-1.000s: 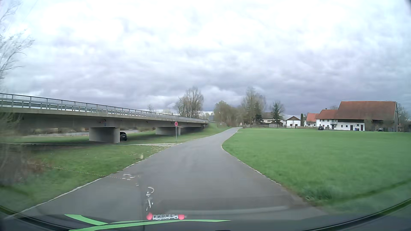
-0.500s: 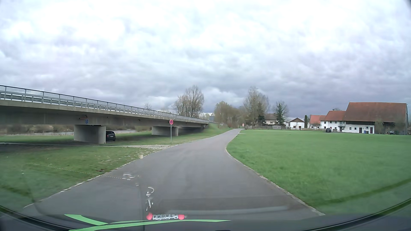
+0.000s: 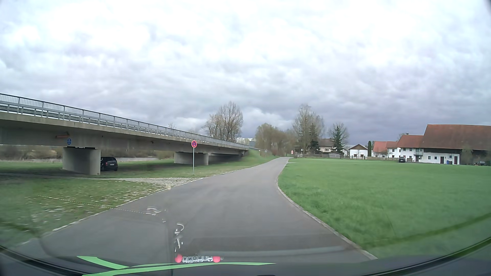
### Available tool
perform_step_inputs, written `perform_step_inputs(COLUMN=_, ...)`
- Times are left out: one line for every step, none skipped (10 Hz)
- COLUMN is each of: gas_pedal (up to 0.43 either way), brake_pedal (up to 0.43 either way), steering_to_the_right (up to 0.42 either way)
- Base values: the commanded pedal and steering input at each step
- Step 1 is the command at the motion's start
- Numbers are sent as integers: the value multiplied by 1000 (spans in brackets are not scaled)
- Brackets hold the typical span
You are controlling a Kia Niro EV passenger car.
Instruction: Follow the waypoints while adhering to traffic rules and regulations
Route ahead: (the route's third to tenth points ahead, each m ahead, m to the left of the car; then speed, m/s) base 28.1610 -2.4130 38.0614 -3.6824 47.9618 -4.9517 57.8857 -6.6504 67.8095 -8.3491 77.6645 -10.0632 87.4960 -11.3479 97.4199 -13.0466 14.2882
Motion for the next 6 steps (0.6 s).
perform_step_inputs(gas_pedal=311, brake_pedal=0, steering_to_the_right=13)
perform_step_inputs(gas_pedal=287, brake_pedal=0, steering_to_the_right=15)
perform_step_inputs(gas_pedal=287, brake_pedal=0, steering_to_the_right=17)
perform_step_inputs(gas_pedal=287, brake_pedal=0, steering_to_the_right=19)
perform_step_inputs(gas_pedal=287, brake_pedal=0, steering_to_the_right=22)
perform_step_inputs(gas_pedal=280, brake_pedal=0, steering_to_the_right=24)
